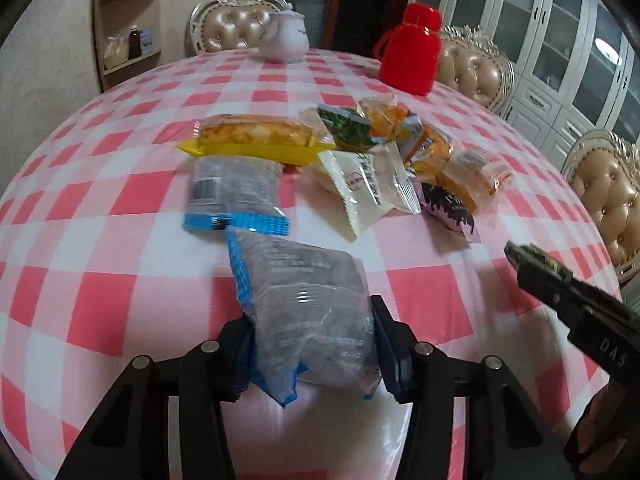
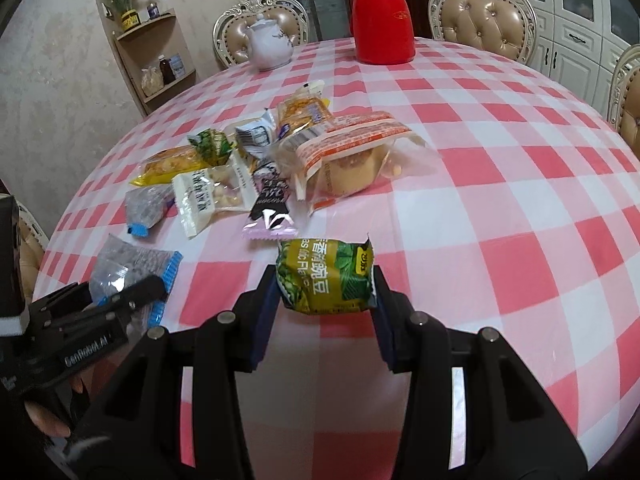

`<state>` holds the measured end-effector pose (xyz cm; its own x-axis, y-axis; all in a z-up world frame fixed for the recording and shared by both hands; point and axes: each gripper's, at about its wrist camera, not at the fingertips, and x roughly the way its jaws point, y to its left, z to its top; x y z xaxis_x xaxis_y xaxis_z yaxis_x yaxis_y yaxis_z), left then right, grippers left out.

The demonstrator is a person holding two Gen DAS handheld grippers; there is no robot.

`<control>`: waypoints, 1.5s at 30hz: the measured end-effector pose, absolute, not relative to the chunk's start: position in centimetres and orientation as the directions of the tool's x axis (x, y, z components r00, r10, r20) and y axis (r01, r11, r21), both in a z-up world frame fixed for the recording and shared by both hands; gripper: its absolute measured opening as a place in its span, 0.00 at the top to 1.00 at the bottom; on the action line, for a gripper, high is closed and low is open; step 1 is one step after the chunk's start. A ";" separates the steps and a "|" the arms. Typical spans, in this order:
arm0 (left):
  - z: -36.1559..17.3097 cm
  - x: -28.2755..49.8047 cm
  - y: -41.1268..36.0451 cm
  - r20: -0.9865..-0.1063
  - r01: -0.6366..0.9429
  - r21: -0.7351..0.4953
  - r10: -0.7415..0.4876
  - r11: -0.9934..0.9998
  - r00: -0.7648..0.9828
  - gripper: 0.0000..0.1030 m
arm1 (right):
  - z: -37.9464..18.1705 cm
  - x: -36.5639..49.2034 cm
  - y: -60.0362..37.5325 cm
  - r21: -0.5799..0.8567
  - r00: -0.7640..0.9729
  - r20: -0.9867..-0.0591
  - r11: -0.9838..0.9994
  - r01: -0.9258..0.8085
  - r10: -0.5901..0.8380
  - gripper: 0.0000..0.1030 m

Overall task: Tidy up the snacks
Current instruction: 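Grasp the clear bag with blue trim with the left gripper while the right gripper holds the green pack, then carry both snacks to the white box and open both grippers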

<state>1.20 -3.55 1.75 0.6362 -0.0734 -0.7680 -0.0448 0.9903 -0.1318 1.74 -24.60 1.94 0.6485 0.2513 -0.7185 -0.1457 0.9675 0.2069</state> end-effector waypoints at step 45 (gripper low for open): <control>3.3 -12.0 7.3 -0.647 -0.150 -0.254 -0.052 0.955 0.760 0.50 | 2.9 -7.6 -15.1 0.349 0.641 -0.610 0.884 -0.312 0.467 0.54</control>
<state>-11.95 7.32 3.27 0.7604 -0.0523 -0.6473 -0.1505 0.9555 -0.2539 -7.65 -15.10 2.92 0.6407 0.4669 -0.6095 -0.3116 0.8837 0.3493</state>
